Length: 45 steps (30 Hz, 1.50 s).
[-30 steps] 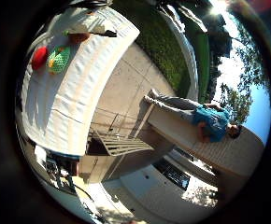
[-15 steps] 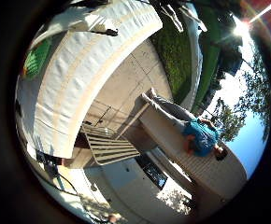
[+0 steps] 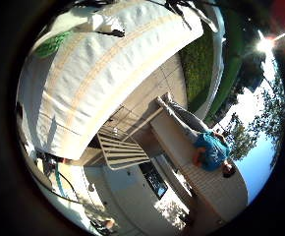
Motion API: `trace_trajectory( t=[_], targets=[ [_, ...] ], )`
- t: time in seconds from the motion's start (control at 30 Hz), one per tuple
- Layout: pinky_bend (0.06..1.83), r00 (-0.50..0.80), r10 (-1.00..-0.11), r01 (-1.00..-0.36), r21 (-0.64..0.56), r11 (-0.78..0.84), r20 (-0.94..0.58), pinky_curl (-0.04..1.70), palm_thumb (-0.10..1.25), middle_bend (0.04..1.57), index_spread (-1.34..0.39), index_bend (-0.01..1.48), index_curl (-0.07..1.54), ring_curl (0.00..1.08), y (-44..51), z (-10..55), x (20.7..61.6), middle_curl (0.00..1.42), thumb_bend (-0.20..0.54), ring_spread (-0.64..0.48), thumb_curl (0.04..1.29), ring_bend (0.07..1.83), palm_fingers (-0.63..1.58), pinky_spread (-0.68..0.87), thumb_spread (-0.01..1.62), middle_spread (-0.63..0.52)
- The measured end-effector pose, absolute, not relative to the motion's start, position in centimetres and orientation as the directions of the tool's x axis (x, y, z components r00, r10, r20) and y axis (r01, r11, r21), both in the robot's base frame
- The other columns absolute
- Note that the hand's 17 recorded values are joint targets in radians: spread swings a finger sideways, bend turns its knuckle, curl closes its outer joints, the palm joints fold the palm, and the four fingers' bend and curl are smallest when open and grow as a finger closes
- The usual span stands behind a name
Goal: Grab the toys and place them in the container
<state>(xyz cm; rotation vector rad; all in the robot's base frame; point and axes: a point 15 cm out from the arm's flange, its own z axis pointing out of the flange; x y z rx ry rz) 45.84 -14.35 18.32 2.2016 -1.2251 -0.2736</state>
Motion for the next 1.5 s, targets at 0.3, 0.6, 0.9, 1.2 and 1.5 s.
trace_trajectory(
  t=[0.3,0.6,0.9,1.2,1.5],
  targets=[
    [0.87,0.543,-0.83,-0.73,0.558,-0.394,0.124,0.02,0.63,0.27,-0.1,0.17,0.26,0.37,-14.8,16.0,47.2,0.44,-0.006,0.19,0.32,0.65,0.51,0.48,1.12,-0.04],
    [1.12,0.551,-0.816,-0.784,0.441,-0.436,0.173,0.05,0.79,0.64,-0.28,0.08,0.11,0.59,-14.9,15.1,50.4,0.65,-0.012,0.06,0.37,1.18,0.75,0.39,1.09,-0.15],
    [1.67,0.532,-0.831,-0.817,0.357,-0.453,0.163,0.2,0.85,0.96,-0.59,0.38,-0.02,0.75,-13.6,17.1,51.2,0.95,-0.024,-0.08,0.42,1.32,0.98,0.24,1.05,-0.26],
    [1.78,0.533,-0.836,-0.793,0.421,-0.439,0.133,0.29,1.01,1.06,-0.81,0.6,-0.02,0.82,-11.7,20.1,47.4,1.09,0.005,-0.13,0.5,1.34,0.95,0.16,1.09,-0.28],
    [1.78,0.494,-0.868,-0.779,0.463,-0.422,0.04,0.36,1.04,1.09,-0.95,0.77,-0.02,0.86,-8.5,27.1,41.8,1.15,-0.01,-0.14,0.56,1.36,0.92,0.14,1.16,-0.28]
  ],
)
